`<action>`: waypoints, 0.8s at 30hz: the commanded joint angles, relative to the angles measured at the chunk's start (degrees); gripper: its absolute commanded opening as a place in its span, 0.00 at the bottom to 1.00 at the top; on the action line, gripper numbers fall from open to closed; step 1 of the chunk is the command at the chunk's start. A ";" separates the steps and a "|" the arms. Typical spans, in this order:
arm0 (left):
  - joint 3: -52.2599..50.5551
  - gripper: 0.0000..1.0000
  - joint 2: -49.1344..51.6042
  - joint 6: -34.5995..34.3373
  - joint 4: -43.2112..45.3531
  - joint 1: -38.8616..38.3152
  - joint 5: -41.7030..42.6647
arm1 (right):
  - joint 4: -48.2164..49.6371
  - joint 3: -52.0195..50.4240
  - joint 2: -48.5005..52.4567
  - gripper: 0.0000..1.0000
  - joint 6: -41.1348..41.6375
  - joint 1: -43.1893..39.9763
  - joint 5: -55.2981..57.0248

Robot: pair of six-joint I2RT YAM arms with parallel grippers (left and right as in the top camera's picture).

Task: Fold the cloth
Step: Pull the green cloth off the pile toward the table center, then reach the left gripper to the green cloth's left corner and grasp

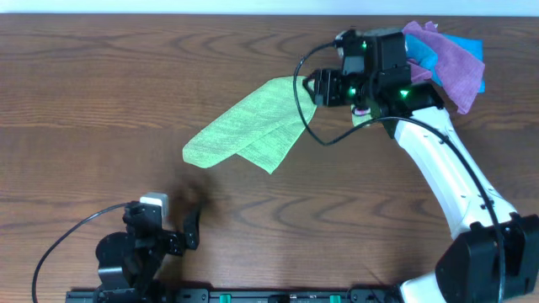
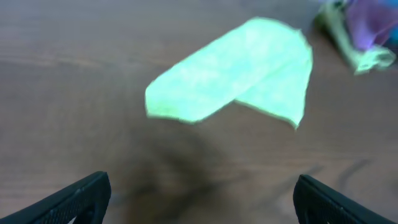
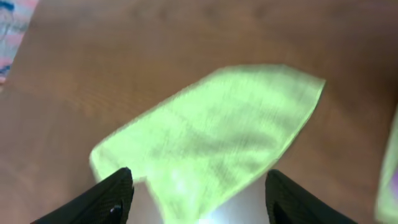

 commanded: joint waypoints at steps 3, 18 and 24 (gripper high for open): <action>1.18 0.95 3.13 -13.42 2.49 -0.33 0.72 | -6.36 0.87 -1.20 0.72 0.79 1.38 -3.85; 29.75 0.95 49.81 -15.76 2.47 -0.33 4.85 | -12.28 0.28 -0.31 0.75 -2.56 1.14 -7.13; 30.75 0.95 63.65 -24.22 7.02 -0.33 5.49 | -13.55 0.24 0.24 0.73 -2.91 1.14 -8.79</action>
